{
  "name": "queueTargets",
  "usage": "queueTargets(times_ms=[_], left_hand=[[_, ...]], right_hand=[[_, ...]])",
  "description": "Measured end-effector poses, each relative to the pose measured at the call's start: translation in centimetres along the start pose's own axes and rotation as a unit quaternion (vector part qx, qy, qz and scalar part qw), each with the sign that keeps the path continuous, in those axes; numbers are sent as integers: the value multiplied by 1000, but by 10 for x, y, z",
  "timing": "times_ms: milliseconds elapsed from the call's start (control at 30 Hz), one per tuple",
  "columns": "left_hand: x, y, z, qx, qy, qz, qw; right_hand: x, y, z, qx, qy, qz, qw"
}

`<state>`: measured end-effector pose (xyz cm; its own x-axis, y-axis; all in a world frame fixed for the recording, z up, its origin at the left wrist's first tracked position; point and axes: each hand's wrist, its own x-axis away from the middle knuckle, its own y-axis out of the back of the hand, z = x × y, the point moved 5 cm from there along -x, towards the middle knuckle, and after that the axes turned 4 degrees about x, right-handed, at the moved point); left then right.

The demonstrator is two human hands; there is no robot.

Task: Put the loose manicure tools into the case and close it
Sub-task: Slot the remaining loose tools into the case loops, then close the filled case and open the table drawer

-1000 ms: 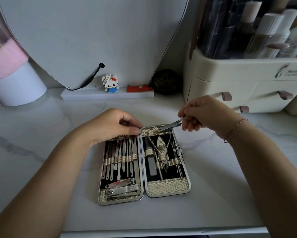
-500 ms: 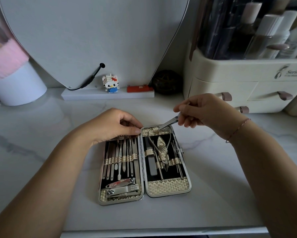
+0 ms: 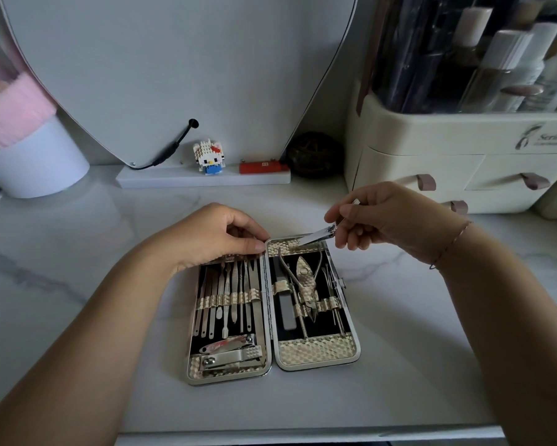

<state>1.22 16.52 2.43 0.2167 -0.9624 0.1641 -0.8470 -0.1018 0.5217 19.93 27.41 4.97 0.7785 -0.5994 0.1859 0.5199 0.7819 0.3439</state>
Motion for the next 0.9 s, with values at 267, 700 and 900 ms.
queueTargets(times_ms=[267,700,900], left_hand=[[0,-1,0,-4,-1,3,1000],[-1,-1,0,-3,-9,0,1000],[-1,-2,-1,-12,-18,-7,1000]], right_hand=[[-7,-11,-5,0,-10,27,1000],[-10,-32,6,286,152,-13,946],[-18,-41,5,289,163,-79,940]])
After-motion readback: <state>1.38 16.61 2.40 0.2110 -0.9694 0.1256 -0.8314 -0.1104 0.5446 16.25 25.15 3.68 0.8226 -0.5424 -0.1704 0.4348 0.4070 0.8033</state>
